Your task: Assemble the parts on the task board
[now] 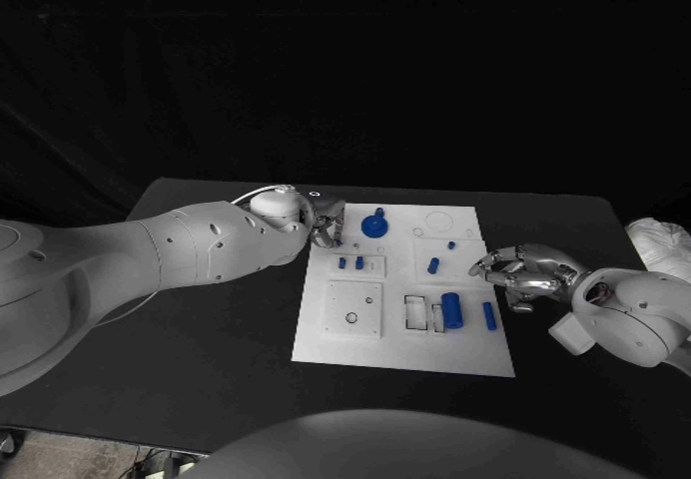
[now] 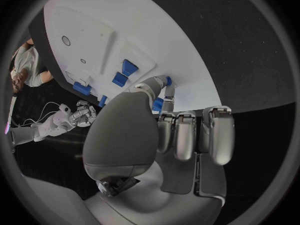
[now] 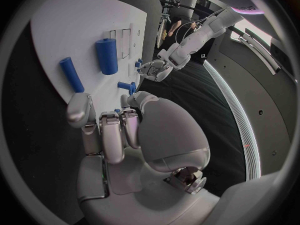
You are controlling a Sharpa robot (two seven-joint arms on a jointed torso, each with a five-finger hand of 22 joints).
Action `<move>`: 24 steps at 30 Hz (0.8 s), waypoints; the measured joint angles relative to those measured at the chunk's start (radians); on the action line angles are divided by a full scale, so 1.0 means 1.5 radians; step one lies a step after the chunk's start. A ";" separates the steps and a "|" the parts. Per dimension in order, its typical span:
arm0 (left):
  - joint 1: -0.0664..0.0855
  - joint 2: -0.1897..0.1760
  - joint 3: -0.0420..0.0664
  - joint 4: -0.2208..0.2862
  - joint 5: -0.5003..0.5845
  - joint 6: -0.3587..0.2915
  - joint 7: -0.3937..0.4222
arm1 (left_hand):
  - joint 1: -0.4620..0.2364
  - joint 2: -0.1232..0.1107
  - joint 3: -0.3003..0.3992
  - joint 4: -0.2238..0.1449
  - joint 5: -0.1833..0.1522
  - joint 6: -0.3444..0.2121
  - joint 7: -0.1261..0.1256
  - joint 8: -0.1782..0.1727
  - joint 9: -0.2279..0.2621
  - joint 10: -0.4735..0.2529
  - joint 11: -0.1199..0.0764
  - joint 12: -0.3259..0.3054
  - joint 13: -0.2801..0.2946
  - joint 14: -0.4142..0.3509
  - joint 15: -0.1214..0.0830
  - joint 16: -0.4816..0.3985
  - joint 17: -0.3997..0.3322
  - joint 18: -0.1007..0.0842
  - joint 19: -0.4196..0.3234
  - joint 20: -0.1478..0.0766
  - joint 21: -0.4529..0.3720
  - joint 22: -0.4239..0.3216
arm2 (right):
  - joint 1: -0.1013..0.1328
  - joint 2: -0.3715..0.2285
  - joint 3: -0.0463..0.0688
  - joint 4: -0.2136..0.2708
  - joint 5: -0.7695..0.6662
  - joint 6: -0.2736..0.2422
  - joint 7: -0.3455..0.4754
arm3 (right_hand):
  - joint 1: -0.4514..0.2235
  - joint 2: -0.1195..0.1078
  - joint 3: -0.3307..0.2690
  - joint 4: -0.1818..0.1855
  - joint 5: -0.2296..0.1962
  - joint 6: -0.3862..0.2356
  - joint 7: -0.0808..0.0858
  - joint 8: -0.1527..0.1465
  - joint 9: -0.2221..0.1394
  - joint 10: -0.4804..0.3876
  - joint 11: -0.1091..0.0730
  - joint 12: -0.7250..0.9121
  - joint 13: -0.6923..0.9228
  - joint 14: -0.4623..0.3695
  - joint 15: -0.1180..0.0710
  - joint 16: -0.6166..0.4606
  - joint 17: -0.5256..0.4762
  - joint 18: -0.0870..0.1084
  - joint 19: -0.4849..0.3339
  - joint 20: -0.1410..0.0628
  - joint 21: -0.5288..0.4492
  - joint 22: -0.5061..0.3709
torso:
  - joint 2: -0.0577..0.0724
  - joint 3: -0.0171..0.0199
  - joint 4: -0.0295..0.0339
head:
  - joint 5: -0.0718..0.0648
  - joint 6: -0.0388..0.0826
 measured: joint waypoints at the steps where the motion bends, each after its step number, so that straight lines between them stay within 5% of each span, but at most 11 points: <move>1: 0.000 -0.002 0.000 0.001 -0.002 -0.005 0.003 | 0.000 0.002 -0.004 0.000 0.002 0.002 -0.002 0.001 0.000 0.000 0.000 0.000 0.000 0.000 0.000 0.000 0.000 0.000 0.000 0.000 0.001 0.000 | 0.000 0.000 0.000 0.000 0.000 0.000 0.000 | 0.000 0.000 0.000 0.000 0.000 0.000 0.000 0.000 0.000 0.000 0.000 0.000 0.000 0.000 0.000 0.000 0.000 0.000 0.000 0.000 0.000 0.000 | 0.000 0.0000 -0.0001 | 0.000 0.000; 6: -0.004 -0.016 -0.002 0.002 0.007 -0.047 0.035 | -0.003 0.010 -0.011 0.002 0.007 0.007 -0.007 0.005 0.002 0.000 0.000 0.000 0.000 0.000 0.000 0.000 0.000 0.000 0.000 0.000 0.008 0.000 | 0.000 -0.001 0.000 0.001 0.000 0.000 0.000 | 0.000 0.000 0.000 0.000 -0.007 0.000 0.000 -0.002 0.000 0.000 0.000 0.000 0.000 0.000 0.000 0.000 0.000 0.000 0.000 0.000 0.000 0.000 | 0.000 -0.0001 0.0001 | 0.000 0.000; 12: -0.004 -0.040 -0.002 0.009 0.084 -0.122 0.126 | -0.006 0.021 -0.027 0.009 0.012 0.008 -0.008 0.010 0.004 0.000 0.000 0.000 0.000 0.000 0.000 0.000 0.000 0.000 0.000 0.000 0.015 0.000 | 0.000 -0.002 0.000 0.001 0.000 -0.003 0.005 | -0.007 -0.003 0.001 0.003 -0.062 0.000 0.000 -0.003 0.000 0.004 0.004 0.000 0.000 -0.002 0.002 0.000 0.000 0.000 0.000 0.000 0.001 0.000 | -0.001 -0.0003 0.0003 | -0.001 0.000; 14: -0.004 -0.048 -0.002 0.014 0.111 -0.144 0.155 | -0.008 0.019 -0.033 0.013 0.012 0.008 -0.008 0.010 0.004 0.000 0.000 0.000 0.000 0.000 0.000 0.000 0.000 0.000 0.000 0.000 0.018 0.000 | 0.000 -0.002 0.000 0.002 0.000 -0.007 0.009 | -0.007 -0.003 -0.003 -0.001 -0.110 0.000 0.000 -0.002 0.003 0.011 0.004 0.003 0.000 -0.002 0.002 0.000 0.000 0.000 0.006 0.005 0.010 0.000 | -0.001 -0.0006 0.0003 | -0.002 0.000; 19: -0.004 -0.064 -0.002 0.031 0.189 -0.193 0.224 | -0.008 0.019 -0.041 0.018 0.012 0.008 -0.008 0.010 0.004 0.000 0.000 0.000 0.000 0.000 0.000 0.000 0.000 0.000 0.000 0.000 0.018 0.000 | 0.002 -0.008 0.000 0.017 0.000 -0.028 0.032 | 0.037 -0.005 -0.019 -0.046 -0.321 0.014 -0.008 0.011 0.009 0.042 -0.001 0.019 0.001 -0.002 0.002 0.016 0.000 0.000 0.053 -0.002 0.050 0.000 | -0.001 -0.0006 0.0010 | -0.002 0.000; 21: -0.004 -0.068 -0.002 0.039 0.224 -0.206 0.246 | -0.008 0.019 -0.044 0.018 0.015 0.010 -0.011 0.010 0.004 0.000 0.000 0.000 0.000 0.000 0.000 0.000 0.000 0.000 0.000 0.000 0.018 0.000 | 0.009 -0.010 0.000 0.025 0.000 -0.040 0.047 | 0.047 -0.006 -0.024 -0.052 -0.358 0.027 -0.009 0.011 0.006 0.043 -0.002 0.026 0.000 -0.002 0.002 0.021 0.000 0.000 0.072 -0.003 0.067 0.000 | -0.001 -0.0006 0.0012 | -0.001 0.000; 24: -0.004 -0.071 -0.002 0.048 0.269 -0.217 0.267 | -0.008 0.019 -0.047 0.020 0.018 0.010 -0.011 0.010 0.005 0.002 -0.002 0.000 0.000 0.000 0.000 0.000 0.000 0.000 0.000 0.000 0.018 0.000 | 0.022 -0.012 0.000 0.037 -0.001 -0.058 0.069 | 0.049 -0.008 -0.027 -0.055 -0.378 0.042 -0.011 0.009 0.001 0.043 -0.002 0.031 0.000 0.000 0.000 0.024 0.000 0.000 0.091 -0.004 0.087 0.000 | -0.001 -0.0011 0.0012 | 0.000 0.000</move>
